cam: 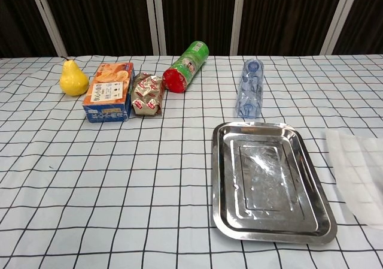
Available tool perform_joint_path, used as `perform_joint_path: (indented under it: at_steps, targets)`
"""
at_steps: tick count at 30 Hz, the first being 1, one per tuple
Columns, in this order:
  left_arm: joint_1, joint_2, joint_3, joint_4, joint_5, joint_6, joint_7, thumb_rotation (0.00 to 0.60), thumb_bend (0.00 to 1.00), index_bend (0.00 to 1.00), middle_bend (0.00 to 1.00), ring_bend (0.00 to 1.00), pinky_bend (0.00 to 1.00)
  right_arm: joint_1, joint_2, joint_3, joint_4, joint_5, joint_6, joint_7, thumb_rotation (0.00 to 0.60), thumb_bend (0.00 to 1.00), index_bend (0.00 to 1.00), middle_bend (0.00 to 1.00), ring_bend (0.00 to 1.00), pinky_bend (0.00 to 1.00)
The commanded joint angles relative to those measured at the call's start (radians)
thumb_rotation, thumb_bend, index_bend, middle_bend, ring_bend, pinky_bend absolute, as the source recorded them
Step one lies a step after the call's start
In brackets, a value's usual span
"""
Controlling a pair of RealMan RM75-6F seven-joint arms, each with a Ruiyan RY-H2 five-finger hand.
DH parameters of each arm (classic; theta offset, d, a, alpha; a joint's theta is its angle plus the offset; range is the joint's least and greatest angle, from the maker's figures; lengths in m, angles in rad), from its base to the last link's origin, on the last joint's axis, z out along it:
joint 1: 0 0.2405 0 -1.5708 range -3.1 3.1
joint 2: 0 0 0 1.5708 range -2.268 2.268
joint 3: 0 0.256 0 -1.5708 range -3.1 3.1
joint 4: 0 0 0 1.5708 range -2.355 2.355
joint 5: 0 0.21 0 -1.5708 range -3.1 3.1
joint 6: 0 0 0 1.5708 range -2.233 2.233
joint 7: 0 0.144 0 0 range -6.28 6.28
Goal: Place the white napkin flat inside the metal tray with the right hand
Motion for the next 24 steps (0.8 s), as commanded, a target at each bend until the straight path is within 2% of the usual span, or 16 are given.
perform_joint_path:
  at_steps: [1,6,10,16,20,24]
  targets:
    - [0.000,0.000,0.000,0.000,0.000,0.000,0.000,0.600,0.00,0.00,0.00,0.00,0.00,0.001,0.004,-0.003,-0.009,-0.011,0.009,0.004,0.600,0.52,0.63,0.20,0.00,0.00]
    - [0.000,0.000,0.000,0.000,0.000,-0.001,0.000,0.600,0.00,0.00,0.00,0.00,0.00,0.010,0.019,0.000,-0.060,-0.049,0.050,0.022,0.600,0.52,0.63,0.20,0.00,0.00]
    - [-0.001,0.000,0.000,0.000,0.001,-0.001,0.001,0.600,0.00,0.00,0.00,0.00,0.00,0.026,0.040,0.017,-0.156,-0.102,0.107,0.032,0.600,0.54,0.63,0.20,0.00,0.00]
    - [0.000,0.000,0.000,0.000,0.001,0.000,0.000,0.600,0.00,0.00,0.00,0.00,0.00,0.069,0.063,0.080,-0.331,-0.139,0.135,-0.007,0.600,0.54,0.63,0.20,0.00,0.00]
    - [-0.001,0.000,0.000,0.001,0.003,0.000,0.000,0.600,0.00,0.00,0.00,0.00,0.00,0.109,0.063,0.146,-0.447,-0.110,0.099,-0.084,0.600,0.54,0.62,0.20,0.00,0.00]
    - [-0.002,0.000,0.000,0.002,0.002,-0.001,-0.003,0.600,0.00,0.00,0.00,0.00,0.00,0.136,0.047,0.189,-0.532,-0.077,0.069,-0.132,0.600,0.54,0.62,0.20,0.00,0.00]
